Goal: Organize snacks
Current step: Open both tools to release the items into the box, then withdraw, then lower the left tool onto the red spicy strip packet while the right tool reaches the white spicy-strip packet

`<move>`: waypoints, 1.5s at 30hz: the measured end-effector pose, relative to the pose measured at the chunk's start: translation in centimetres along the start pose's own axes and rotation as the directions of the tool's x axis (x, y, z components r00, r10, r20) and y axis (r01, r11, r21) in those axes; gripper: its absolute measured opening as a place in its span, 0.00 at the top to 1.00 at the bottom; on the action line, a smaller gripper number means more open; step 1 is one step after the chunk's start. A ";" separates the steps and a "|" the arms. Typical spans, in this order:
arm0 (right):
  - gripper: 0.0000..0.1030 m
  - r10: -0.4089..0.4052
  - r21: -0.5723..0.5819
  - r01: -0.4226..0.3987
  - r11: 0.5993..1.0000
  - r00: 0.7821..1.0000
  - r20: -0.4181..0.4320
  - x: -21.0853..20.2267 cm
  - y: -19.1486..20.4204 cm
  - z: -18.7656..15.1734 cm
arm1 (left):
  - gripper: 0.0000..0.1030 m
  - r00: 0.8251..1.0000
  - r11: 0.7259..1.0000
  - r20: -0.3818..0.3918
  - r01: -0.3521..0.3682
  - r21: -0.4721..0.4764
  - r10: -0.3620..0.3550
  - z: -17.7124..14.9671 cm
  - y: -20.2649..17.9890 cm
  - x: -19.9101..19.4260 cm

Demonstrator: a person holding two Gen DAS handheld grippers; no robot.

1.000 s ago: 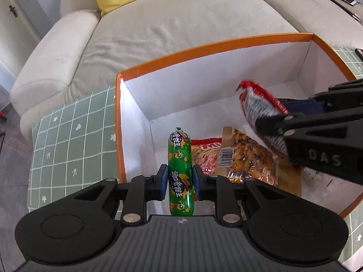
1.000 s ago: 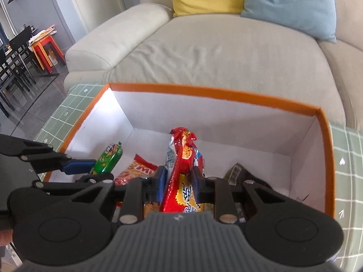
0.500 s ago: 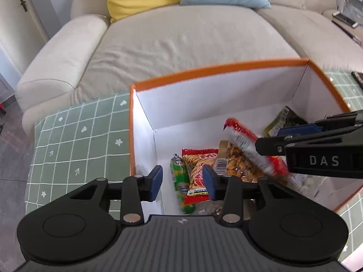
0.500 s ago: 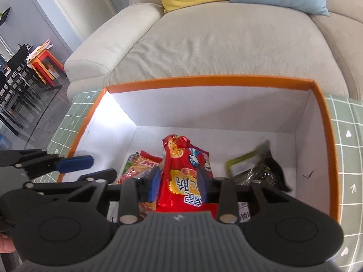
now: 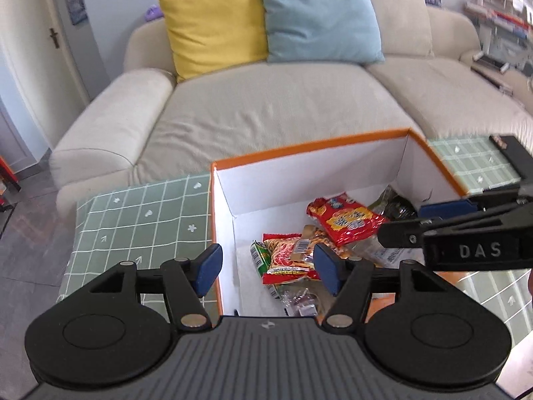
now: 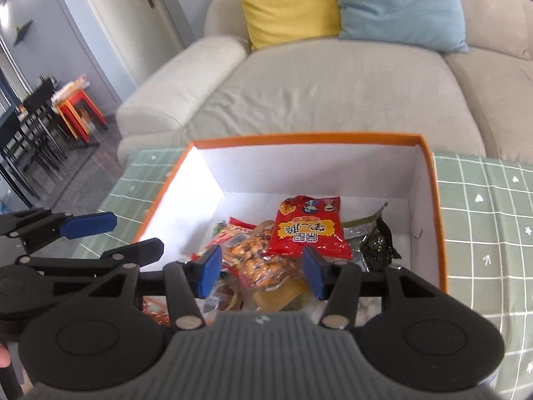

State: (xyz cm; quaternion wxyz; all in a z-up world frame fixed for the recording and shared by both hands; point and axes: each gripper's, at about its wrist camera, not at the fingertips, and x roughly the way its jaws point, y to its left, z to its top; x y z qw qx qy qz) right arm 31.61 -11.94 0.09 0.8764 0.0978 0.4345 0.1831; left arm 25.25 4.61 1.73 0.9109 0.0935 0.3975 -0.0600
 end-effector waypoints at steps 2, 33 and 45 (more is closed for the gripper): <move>0.48 0.003 -0.004 -0.003 1.000 0.999 0.035 -1.6 0.3 -1.0 | 0.29 1.000 1.000 0.024 0.007 -0.026 -0.006 -0.6 0.1 -1.4; 0.46 -0.057 -0.101 0.059 0.993 0.998 0.030 -3.3 0.7 -16.6 | 0.29 0.991 0.988 -0.126 0.014 -0.154 -0.034 -14.2 2.5 -1.2; 0.29 -0.049 -0.255 0.026 0.967 0.995 -0.087 2.3 1.3 -15.2 | 0.27 0.973 0.978 -0.230 0.064 0.200 -0.017 -12.8 0.6 4.5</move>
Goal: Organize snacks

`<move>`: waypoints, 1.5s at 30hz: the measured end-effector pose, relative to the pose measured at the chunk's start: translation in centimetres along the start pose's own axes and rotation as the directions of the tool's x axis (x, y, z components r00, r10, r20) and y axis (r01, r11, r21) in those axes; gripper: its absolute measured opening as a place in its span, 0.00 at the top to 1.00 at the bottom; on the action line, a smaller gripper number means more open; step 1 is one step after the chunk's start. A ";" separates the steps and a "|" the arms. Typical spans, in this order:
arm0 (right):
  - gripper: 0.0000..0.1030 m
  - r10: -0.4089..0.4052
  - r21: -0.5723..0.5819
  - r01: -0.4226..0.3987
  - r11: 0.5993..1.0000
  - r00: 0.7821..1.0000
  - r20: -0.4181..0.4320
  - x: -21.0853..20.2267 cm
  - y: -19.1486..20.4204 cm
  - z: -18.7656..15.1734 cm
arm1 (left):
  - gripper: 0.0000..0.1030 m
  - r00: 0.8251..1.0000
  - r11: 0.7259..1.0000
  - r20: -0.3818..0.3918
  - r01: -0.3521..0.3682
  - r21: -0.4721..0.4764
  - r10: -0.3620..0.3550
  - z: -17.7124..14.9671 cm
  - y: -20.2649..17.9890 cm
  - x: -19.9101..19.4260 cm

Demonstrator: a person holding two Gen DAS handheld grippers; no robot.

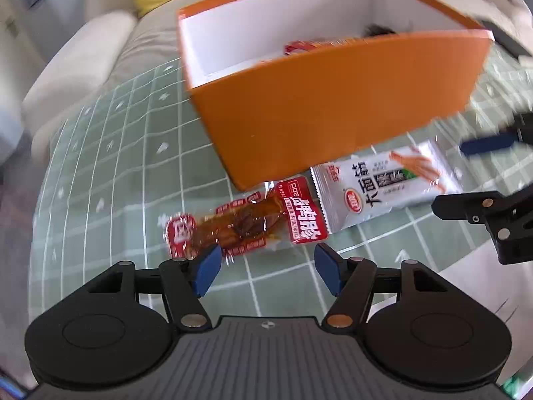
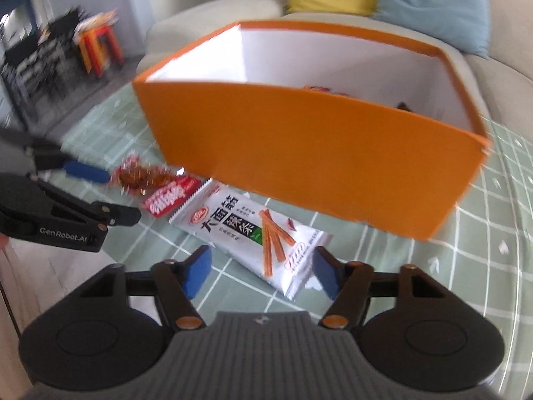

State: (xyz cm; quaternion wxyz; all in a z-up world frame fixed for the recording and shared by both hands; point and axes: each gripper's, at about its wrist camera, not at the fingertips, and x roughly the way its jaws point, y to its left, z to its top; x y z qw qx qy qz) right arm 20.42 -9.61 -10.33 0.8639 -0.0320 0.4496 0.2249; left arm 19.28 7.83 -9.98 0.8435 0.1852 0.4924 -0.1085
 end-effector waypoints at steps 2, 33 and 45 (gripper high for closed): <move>0.25 0.014 -0.063 -0.015 0.998 1.000 -0.019 0.9 0.1 0.5 | 0.25 1.000 0.997 -0.003 -0.020 0.075 0.020 0.2 -0.2 0.5; 0.34 -0.026 -0.056 0.019 0.998 0.993 -0.119 2.4 -1.4 -0.1 | 0.48 0.973 0.956 -0.081 0.195 -0.219 -0.218 2.0 0.6 0.8; 0.38 0.026 0.397 0.052 0.916 0.982 -0.189 -1.9 -4.6 -3.2 | 0.59 0.949 0.897 0.010 0.303 -0.322 -0.316 0.3 -4.2 -2.4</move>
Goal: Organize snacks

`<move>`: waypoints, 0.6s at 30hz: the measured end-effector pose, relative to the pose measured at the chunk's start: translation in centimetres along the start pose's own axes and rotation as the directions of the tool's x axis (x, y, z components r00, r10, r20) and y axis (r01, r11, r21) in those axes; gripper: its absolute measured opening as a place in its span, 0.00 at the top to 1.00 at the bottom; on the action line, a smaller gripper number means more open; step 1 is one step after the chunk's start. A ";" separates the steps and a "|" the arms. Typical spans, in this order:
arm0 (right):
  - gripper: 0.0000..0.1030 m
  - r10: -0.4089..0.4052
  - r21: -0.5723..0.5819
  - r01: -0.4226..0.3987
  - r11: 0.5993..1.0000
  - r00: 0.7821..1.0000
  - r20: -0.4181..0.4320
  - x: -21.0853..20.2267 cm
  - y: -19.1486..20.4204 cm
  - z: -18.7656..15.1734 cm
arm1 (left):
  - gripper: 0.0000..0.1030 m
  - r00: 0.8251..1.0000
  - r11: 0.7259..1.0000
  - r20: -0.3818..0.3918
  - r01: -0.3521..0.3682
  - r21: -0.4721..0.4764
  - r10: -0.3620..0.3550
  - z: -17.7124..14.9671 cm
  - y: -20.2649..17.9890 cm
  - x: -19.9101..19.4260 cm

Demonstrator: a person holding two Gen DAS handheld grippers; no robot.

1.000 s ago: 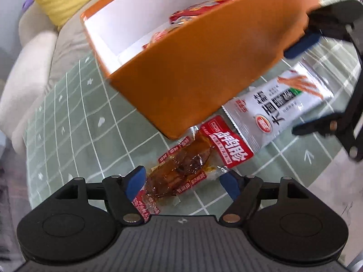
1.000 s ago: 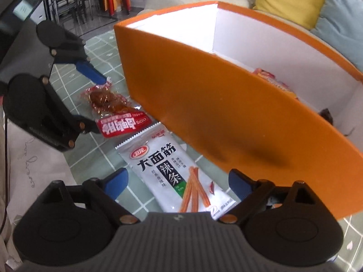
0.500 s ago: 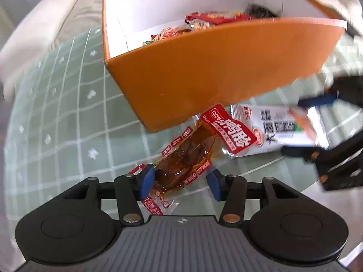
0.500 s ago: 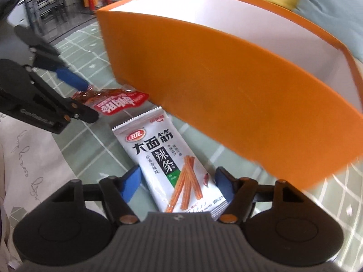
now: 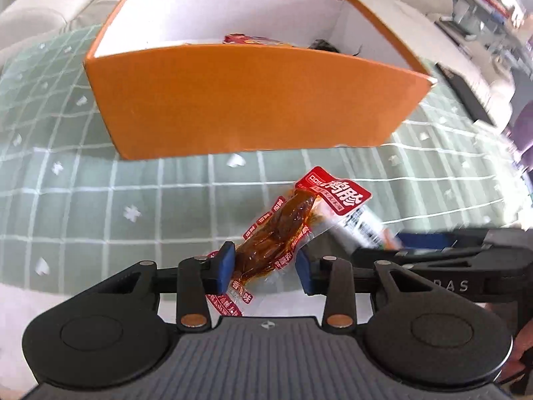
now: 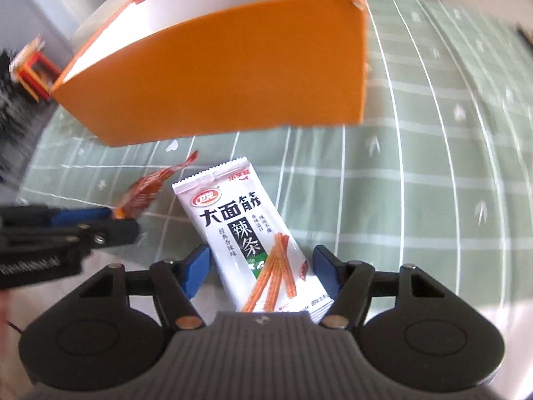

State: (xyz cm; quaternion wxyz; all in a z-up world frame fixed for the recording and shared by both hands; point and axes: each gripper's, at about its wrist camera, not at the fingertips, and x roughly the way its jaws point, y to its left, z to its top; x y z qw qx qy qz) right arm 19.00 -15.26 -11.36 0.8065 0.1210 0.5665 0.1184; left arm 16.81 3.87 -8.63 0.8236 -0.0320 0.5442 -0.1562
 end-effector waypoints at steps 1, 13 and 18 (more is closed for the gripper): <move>0.39 0.025 0.033 -0.025 0.999 1.000 -0.011 -0.3 -0.5 -0.3 | 0.59 1.000 1.000 -0.002 0.021 -0.018 -0.021 0.1 0.1 0.0; 0.36 -0.002 -0.110 0.002 0.994 1.000 0.001 -0.5 0.9 -1.9 | 0.82 0.997 0.982 -0.030 0.070 -0.175 -0.077 0.2 1.9 -0.8; 0.34 0.005 -0.211 -0.001 0.977 1.000 0.014 -0.7 1.7 -2.5 | 0.84 0.997 0.982 -0.042 0.063 -0.180 -0.071 0.1 3.0 -0.2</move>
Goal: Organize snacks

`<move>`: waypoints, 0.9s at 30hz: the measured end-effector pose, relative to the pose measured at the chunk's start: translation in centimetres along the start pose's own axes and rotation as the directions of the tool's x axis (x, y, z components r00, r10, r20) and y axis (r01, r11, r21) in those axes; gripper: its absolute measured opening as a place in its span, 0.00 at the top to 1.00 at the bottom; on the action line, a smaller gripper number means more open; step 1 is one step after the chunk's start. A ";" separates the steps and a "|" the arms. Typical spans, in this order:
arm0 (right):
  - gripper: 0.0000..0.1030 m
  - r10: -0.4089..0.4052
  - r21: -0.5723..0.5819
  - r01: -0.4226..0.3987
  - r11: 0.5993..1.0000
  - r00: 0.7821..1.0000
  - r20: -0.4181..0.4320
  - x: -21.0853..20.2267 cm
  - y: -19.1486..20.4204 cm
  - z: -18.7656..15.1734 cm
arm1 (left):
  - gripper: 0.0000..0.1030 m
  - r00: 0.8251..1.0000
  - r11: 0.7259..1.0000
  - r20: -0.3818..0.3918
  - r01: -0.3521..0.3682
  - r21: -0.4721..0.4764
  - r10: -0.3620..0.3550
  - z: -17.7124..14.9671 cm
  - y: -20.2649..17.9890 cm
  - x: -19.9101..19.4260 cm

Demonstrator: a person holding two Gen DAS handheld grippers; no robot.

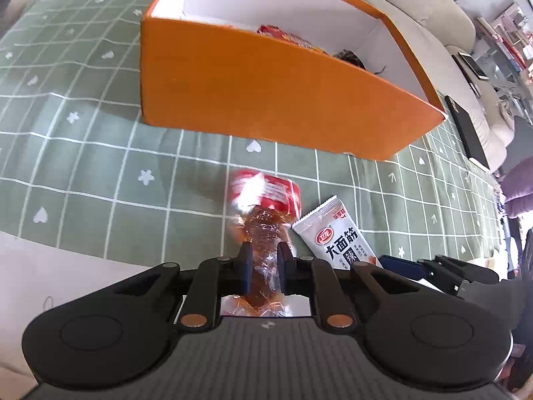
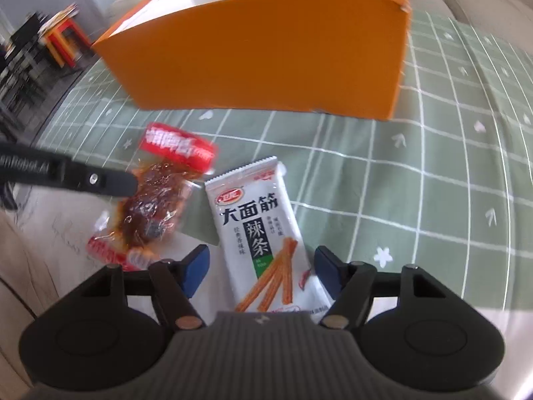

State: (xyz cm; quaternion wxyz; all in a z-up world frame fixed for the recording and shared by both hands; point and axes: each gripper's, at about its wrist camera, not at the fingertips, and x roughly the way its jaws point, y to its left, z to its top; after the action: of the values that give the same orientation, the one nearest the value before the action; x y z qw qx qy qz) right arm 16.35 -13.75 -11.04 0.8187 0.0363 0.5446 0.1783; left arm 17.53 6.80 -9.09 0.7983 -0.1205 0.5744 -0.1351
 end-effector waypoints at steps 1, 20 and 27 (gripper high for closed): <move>0.34 -0.002 -0.019 0.002 1.000 1.000 0.002 0.1 0.2 -0.1 | 0.84 1.000 1.000 -0.002 0.002 -0.002 -0.002 0.0 0.1 0.2; 0.34 -0.020 -0.184 0.035 0.982 0.996 0.082 1.2 1.3 -0.4 | 0.26 0.985 0.977 0.087 -0.158 0.145 0.147 -2.9 -2.1 3.1; 0.33 -0.049 -0.236 0.076 0.969 0.992 0.117 1.6 2.1 -0.7 | 0.31 0.958 0.932 0.181 -0.264 0.248 0.223 -4.2 -3.9 4.3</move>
State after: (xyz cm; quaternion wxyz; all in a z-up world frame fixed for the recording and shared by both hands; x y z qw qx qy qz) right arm 15.77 -11.38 -12.21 0.8512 -0.0704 0.4739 0.2145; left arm 14.57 1.47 -12.85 0.8586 0.0517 0.4997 -0.1023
